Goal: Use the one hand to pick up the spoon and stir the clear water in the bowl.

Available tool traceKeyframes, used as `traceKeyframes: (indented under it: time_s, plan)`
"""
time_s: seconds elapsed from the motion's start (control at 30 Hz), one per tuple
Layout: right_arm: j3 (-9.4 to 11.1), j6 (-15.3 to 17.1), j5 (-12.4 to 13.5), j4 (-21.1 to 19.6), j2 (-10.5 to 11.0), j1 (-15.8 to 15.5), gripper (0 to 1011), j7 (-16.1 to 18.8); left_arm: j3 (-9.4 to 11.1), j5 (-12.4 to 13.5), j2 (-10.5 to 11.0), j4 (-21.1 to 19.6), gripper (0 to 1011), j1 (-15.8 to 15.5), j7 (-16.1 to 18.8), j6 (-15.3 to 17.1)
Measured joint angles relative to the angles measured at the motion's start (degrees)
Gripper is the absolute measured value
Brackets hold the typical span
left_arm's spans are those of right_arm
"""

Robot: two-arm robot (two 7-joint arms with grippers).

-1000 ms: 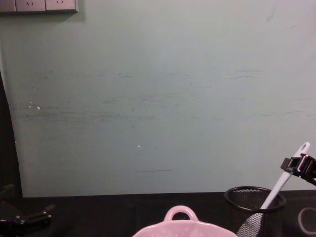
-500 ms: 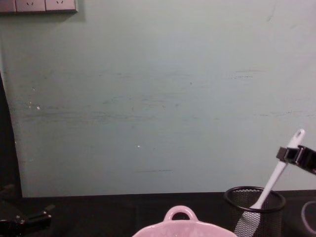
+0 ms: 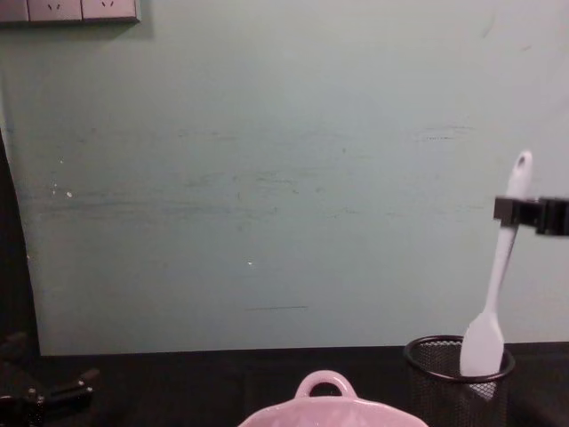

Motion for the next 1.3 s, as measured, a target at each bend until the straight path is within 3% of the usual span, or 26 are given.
traceKeyframes:
  time_s: [0.23,0.5,0.63,0.87,1.1,1.3]
  plan:
    - [1.39,4.78,-0.48,-5.35,2.71,1.13,111,1.57,0.00,0.00,0.00,0.00,1011,0.00,0.00,0.00]
    - [1.78,9.32,2.95,-9.70,5.10,3.94,111,5.27,0.00,0.00,0.00,0.00,1011,0.00,0.00,0.00]
    - [0.14,10.35,4.32,-10.82,5.96,5.45,111,7.42,0.00,0.00,0.00,0.00,1011,0.00,0.00,0.00]
    - [-5.34,9.61,4.29,-9.79,6.15,8.22,111,11.41,0.00,0.00,0.00,0.00,1011,0.00,0.00,0.00]
    - [-10.73,4.97,2.92,-2.97,4.21,11.20,111,15.24,0.00,0.00,0.00,0.00,1011,0.00,0.00,0.00]
    - [-14.98,0.52,-0.20,1.96,3.06,12.39,111,17.37,0.00,0.00,0.00,0.00,1011,0.00,0.00,0.00]
